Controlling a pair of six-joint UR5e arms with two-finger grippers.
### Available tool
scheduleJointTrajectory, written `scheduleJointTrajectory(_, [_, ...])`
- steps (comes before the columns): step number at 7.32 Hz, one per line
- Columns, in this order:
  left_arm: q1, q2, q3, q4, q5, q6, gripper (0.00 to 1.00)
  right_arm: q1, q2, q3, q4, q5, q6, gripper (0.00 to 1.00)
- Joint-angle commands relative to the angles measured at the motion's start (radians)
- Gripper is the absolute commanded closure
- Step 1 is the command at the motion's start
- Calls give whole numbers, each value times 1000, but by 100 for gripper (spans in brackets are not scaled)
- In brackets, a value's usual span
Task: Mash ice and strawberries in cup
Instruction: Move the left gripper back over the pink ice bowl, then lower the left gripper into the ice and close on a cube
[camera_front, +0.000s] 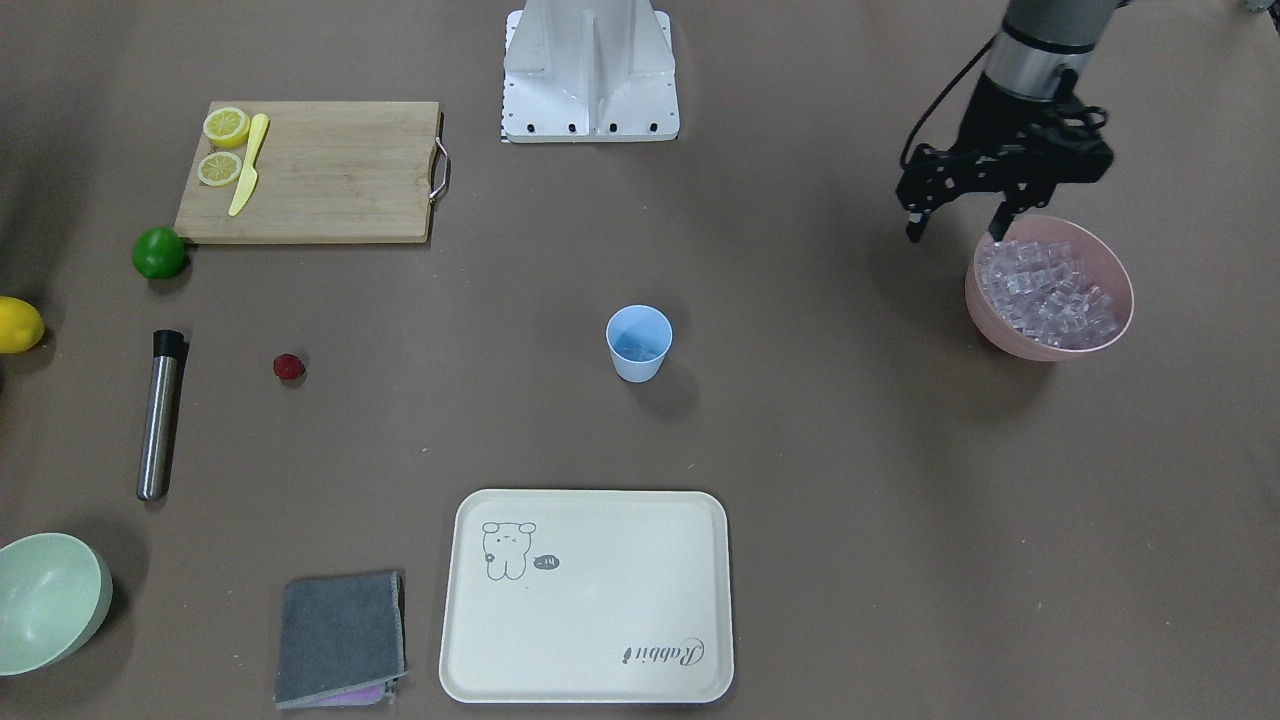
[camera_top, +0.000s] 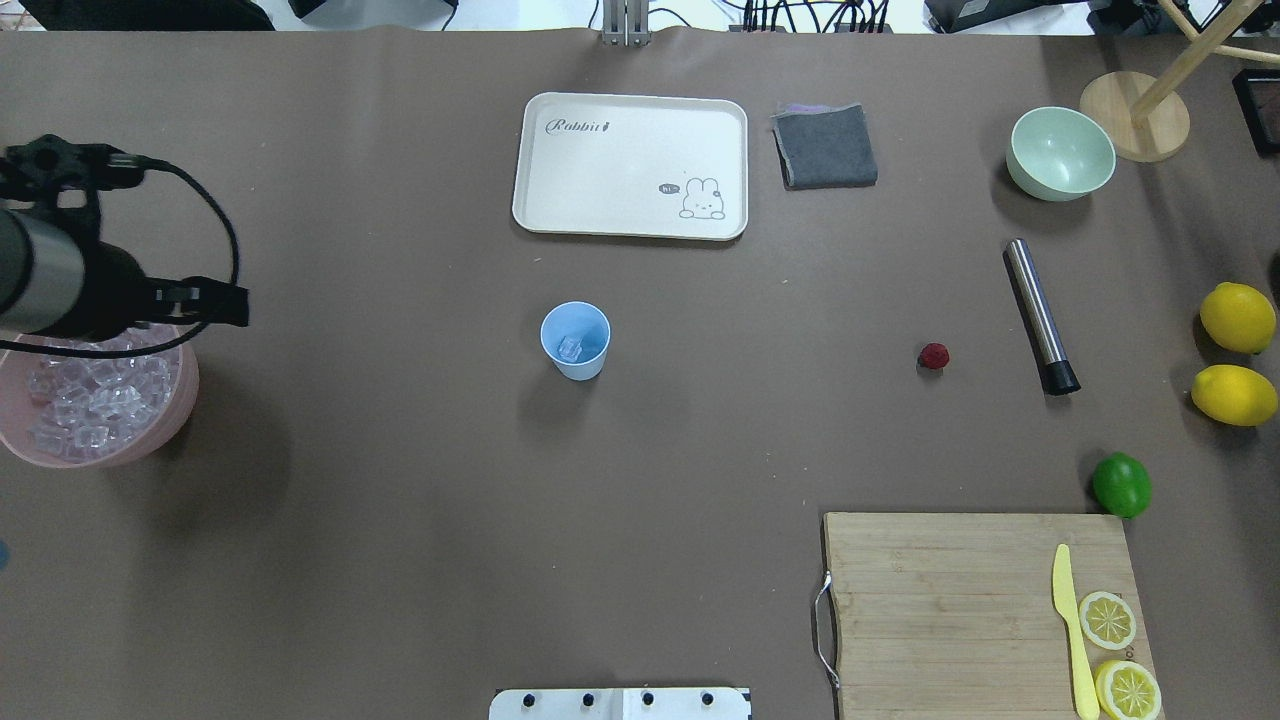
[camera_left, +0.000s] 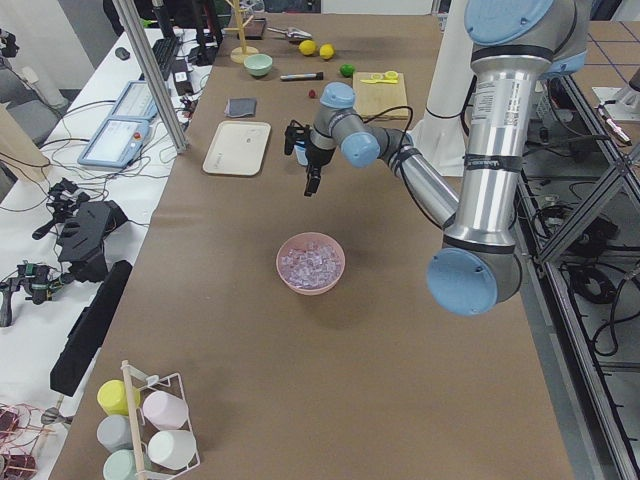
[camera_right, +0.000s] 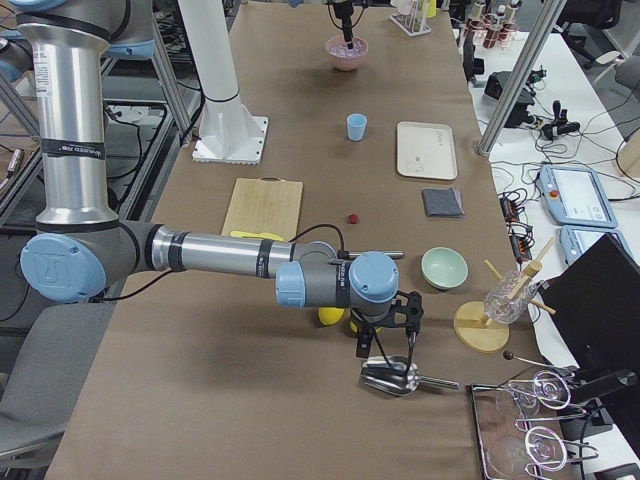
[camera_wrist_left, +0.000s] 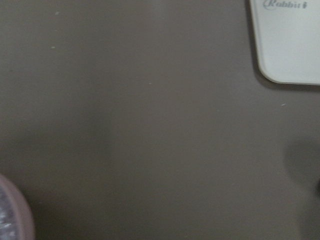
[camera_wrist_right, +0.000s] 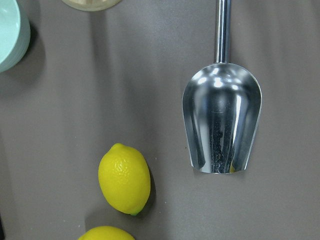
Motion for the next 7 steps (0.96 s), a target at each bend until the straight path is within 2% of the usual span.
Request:
scheduleJointTrajectory(1, [-94,121,0,0,-59,23,3,-11,2,7,1,0,1,0])
scheduleJointTrajectory(2, [-98,135,47,-69,-59,22,3,-14,2,19,1,1,1,0])
scheduleJointTrajectory(4, [-98,230,184,-349,-61,9,3,-25,2,28,1,1,6,0])
scheduleJointTrajectory(7, [-72,222,221,-390,-50,-97,3,-27,2,28,1,0,6,0])
